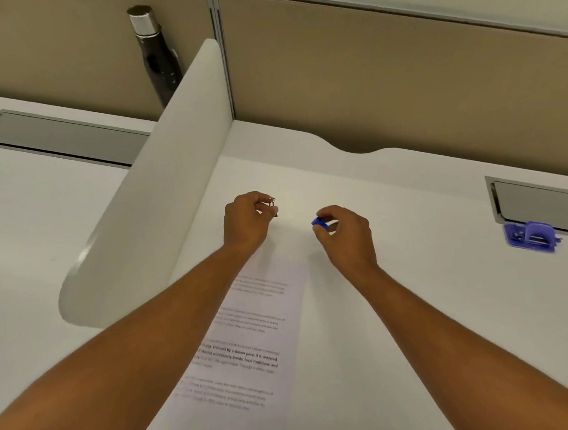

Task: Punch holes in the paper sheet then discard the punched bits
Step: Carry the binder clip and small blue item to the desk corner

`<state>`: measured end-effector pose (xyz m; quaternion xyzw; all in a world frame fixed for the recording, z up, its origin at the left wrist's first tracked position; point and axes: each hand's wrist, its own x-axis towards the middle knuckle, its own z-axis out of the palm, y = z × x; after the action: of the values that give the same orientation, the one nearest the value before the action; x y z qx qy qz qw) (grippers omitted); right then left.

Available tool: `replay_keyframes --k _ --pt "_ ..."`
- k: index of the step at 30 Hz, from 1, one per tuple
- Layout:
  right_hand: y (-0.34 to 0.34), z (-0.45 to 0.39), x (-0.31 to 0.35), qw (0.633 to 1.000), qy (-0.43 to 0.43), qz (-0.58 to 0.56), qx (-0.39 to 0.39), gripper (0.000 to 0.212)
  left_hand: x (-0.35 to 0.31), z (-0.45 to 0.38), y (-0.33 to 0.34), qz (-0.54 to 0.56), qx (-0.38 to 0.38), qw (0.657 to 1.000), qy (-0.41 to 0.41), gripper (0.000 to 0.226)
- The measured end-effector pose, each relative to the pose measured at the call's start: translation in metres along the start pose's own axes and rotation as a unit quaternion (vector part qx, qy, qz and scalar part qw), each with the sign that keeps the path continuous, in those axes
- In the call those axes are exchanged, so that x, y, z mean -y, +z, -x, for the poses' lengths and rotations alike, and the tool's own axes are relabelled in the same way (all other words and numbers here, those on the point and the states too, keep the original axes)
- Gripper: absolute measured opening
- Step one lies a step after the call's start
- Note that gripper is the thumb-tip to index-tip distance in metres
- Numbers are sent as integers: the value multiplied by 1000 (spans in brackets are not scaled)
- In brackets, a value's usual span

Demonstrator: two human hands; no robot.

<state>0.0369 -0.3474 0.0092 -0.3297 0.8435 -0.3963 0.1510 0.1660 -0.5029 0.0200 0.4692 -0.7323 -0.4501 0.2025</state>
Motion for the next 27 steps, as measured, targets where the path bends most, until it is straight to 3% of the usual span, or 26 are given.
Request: replay_keyframes --k 12,21,27 --pt "124 -213 33 995 -85 48 9 21 8 -168 13 -151 -70 986 -17 32" --pt "162 -273 44 984 -163 48 55 23 27 -195 25 -188 -105 976 8 33" --pt "165 -282 45 983 -154 48 84 32 32 -187 25 -238 -96 966 27 32"
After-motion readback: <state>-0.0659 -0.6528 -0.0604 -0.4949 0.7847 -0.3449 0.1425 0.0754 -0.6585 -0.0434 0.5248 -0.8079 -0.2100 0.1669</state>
